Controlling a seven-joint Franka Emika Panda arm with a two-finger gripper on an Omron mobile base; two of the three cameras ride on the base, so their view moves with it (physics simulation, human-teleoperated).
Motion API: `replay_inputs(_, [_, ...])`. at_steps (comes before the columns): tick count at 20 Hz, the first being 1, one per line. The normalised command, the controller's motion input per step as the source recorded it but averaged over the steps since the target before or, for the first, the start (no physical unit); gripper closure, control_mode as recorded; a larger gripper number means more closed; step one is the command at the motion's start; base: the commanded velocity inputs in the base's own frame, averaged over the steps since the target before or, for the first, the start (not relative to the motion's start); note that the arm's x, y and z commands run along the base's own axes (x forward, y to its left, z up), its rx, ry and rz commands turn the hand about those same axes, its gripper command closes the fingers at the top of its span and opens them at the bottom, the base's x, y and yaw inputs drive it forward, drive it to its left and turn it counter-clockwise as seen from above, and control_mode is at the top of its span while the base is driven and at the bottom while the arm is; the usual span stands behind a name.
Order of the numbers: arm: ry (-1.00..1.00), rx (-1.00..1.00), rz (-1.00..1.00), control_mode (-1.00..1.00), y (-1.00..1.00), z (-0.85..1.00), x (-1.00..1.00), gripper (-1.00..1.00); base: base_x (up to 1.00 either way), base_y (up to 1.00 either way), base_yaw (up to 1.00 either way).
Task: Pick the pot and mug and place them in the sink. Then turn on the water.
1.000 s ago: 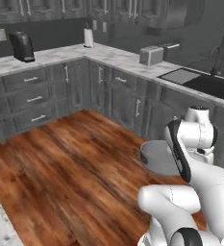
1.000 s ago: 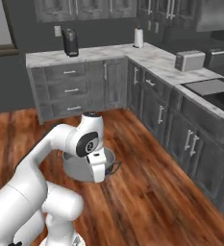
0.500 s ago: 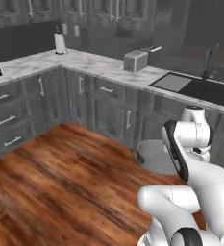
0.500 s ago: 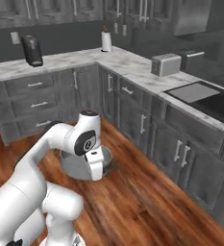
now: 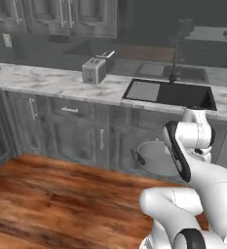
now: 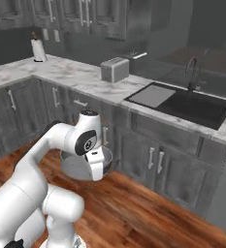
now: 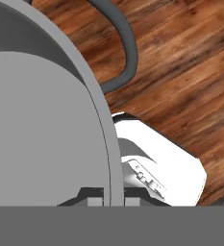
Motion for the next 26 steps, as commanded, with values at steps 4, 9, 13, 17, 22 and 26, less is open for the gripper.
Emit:
replay_inputs(4, [0.00, 0.00, 0.00, 1.00, 0.00, 0.00, 0.00, 1.00, 1.00, 0.49, -0.59])
replay_inputs(9, [0.00, 0.00, 0.00, 1.00, 0.00, 0.00, 0.00, 1.00, 1.00, 0.54, -0.59])
replay_inputs(13, [0.00, 0.00, 0.00, 1.00, 0.00, 0.00, 0.00, 1.00, 0.98, 0.33, -0.62])
replay_inputs(17, [0.00, 0.00, 0.00, 1.00, 0.00, 0.00, 0.00, 1.00, 0.92, 0.25, -0.65])
replay_inputs(22, [0.00, 0.00, 0.00, 1.00, 0.00, 0.00, 0.00, 1.00, 0.99, 0.15, -0.60])
replay_inputs(26, [0.00, 0.00, 0.00, 1.00, 0.00, 0.00, 0.00, 1.00, 0.75, -0.08, -0.41])
